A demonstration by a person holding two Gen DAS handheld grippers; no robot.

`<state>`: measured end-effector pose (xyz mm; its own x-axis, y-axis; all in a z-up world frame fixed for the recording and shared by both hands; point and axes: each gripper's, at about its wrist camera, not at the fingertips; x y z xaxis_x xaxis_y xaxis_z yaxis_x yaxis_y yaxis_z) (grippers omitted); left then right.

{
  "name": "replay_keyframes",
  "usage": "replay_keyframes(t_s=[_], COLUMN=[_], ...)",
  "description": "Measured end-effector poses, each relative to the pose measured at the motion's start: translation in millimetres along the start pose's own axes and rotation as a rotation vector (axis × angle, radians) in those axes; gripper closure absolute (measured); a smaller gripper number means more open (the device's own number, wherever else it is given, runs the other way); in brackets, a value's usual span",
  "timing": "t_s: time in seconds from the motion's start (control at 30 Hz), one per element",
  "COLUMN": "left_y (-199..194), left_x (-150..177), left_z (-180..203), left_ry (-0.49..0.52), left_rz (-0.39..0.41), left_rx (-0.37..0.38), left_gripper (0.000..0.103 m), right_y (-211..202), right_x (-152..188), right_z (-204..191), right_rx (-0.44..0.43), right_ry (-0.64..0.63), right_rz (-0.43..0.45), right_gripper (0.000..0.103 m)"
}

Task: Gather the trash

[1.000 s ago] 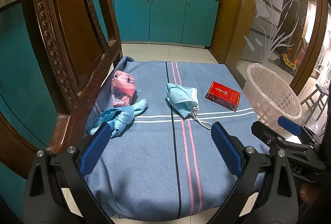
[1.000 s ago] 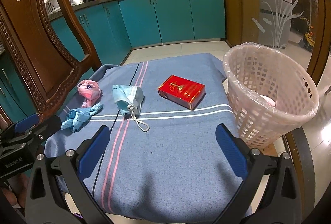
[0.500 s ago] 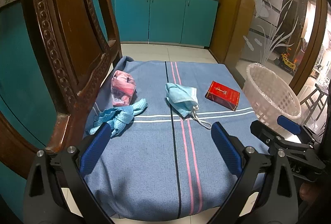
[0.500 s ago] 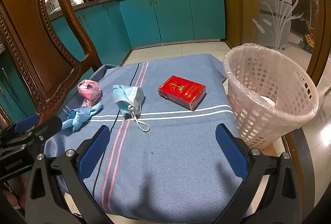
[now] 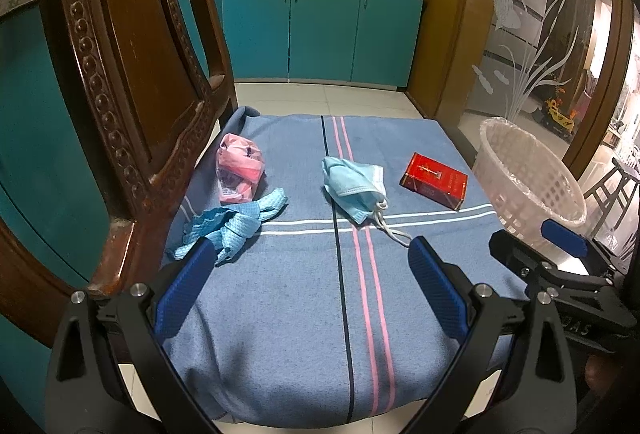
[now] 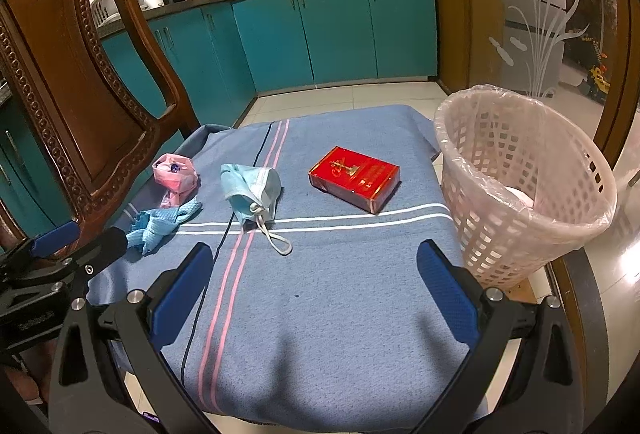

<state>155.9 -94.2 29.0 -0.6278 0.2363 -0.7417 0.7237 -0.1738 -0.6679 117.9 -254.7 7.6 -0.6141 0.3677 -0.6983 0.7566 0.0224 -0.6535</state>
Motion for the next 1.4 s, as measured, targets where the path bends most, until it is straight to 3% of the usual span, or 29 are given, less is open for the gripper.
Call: replay_keyframes(t_s=[0.63, 1.0, 1.27, 1.4], left_y=[14, 13, 44, 78], left_x=[7, 6, 3, -8], left_z=[1, 1, -1, 3], left_ry=[0.038, 0.042, 0.074, 0.142], left_rz=[-0.054, -0.044, -0.056, -0.088], left_rx=[-0.078, -0.095, -0.233, -0.343], left_gripper=[0.006, 0.006, 0.006, 0.006], right_y=[-9, -5, 0, 2], right_x=[-1, -2, -2, -2], right_z=[-2, -2, -3, -3], right_rx=[-0.028, -0.027, -0.018, -0.012], right_ry=[-0.001, 0.009, 0.01, 0.007], right_rz=[0.01, 0.005, -0.006, -0.008], right_gripper=[0.003, 0.003, 0.003, 0.003])
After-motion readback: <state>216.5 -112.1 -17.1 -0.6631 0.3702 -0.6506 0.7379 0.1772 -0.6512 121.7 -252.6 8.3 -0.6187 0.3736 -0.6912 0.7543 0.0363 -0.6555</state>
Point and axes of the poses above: each gripper's, at about its wrist camera, not at the fingertips, and y roughly the way its jaws point, z to its right, x to its underside, and after that the axes turned 7 degrees about y, right-handed
